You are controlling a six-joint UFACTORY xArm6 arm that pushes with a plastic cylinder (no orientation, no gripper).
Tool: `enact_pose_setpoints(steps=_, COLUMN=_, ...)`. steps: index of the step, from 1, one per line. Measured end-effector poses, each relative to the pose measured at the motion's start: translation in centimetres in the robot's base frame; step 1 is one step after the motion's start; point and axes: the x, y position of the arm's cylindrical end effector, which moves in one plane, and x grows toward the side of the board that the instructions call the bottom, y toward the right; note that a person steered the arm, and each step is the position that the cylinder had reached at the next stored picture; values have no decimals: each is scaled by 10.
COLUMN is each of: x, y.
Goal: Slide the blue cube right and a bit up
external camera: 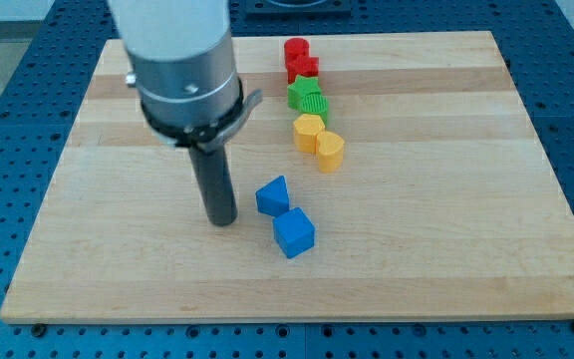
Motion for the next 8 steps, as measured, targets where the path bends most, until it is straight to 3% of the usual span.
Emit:
enact_pose_setpoints(steps=1, x=2, y=24)
enact_pose_setpoints(steps=3, x=-39, y=74)
enact_pose_setpoints(steps=5, x=-23, y=73)
enact_pose_setpoints(steps=6, x=-21, y=50)
enact_pose_setpoints(steps=7, x=-12, y=-39)
enact_pose_setpoints(steps=8, x=34, y=-42)
